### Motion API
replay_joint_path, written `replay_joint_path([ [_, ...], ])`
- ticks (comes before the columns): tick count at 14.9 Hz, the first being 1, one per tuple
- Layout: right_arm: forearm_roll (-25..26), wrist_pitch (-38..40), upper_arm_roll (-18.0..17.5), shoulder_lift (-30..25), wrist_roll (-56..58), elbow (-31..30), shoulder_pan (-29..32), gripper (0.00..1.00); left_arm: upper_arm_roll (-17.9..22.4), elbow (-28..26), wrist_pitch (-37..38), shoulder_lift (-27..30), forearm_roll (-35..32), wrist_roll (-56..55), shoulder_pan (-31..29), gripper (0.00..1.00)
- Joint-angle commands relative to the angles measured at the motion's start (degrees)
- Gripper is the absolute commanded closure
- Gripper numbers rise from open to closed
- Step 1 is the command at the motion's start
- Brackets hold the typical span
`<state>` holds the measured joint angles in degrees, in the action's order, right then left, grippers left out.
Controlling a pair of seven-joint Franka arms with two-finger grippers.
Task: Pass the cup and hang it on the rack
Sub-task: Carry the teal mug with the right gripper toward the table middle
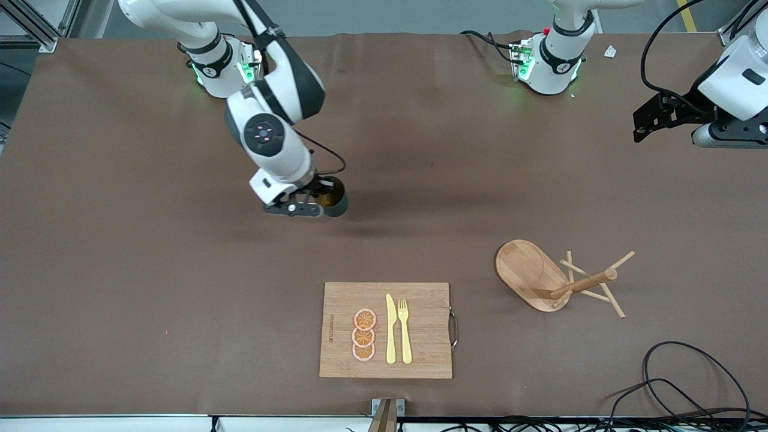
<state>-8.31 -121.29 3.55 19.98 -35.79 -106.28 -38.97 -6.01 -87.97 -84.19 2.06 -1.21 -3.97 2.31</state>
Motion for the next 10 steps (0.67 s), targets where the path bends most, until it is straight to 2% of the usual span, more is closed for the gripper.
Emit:
replay_joint_path([
  [1,-1.6,0.2,0.8,7.0,-1.4,7.6,-3.9,1.00,-0.1,-0.3,0.3,0.8,0.4,0.4,-0.2,0.00],
  [6,-1.2,0.2,0.9,16.0,-12.8,17.9,-10.2,1.00,-0.1,-0.2,1.0,0.6,0.4,0.3,-0.6,0.00],
  [10,-1.0,-3.1,0.9,19.0,-14.4,19.9,-12.4,1.00,-0.1,0.1,0.9,0.1,0.4,0.2,-0.4,0.00],
])
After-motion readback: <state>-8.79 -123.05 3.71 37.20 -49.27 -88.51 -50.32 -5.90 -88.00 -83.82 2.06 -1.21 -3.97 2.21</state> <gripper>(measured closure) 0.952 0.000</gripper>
